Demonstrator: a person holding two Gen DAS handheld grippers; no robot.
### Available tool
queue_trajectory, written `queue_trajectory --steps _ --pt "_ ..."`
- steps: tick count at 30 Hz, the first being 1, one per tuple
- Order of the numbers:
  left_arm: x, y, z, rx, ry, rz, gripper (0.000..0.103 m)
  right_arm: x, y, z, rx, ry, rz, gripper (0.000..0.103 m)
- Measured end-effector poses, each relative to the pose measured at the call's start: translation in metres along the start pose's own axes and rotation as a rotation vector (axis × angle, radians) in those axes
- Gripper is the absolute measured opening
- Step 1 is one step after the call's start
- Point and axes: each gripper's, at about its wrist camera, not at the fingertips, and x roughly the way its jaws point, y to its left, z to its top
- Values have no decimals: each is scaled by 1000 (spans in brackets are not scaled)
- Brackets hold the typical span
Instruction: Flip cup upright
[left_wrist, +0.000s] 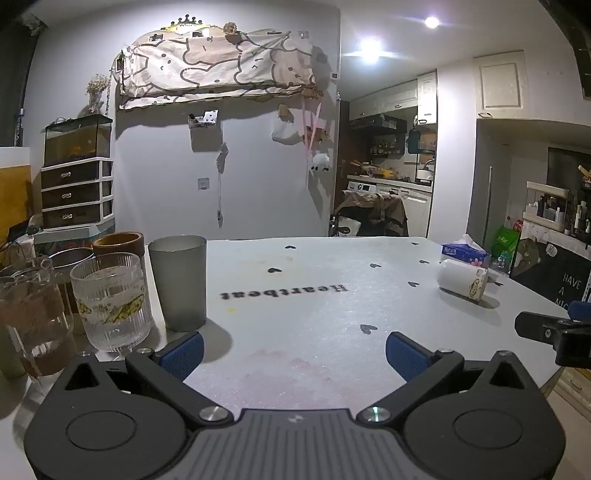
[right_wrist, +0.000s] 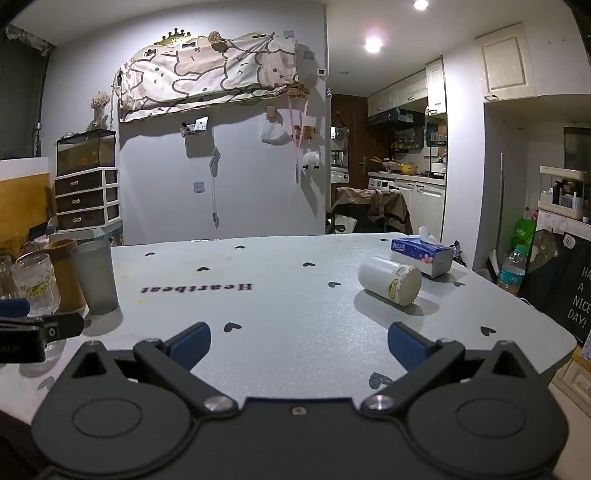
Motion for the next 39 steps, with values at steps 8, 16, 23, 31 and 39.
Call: queue_trajectory --steps 8,16,23,31,39 --pt "-2 1 0 3 -1 -6 103 1 1 0 -7 4 -8 103" --pt "0 0 0 1 3 1 103 1 1 0 -11 7 -4 103" --pt "0 0 0 0 4 1 103 1 2 0 -11 7 -3 103" --pt "0 0 0 0 4 0 103 1 2 0 -12 9 -2 103" --pt "0 0 0 -2 5 1 103 1 2 1 -12 9 -4 103"
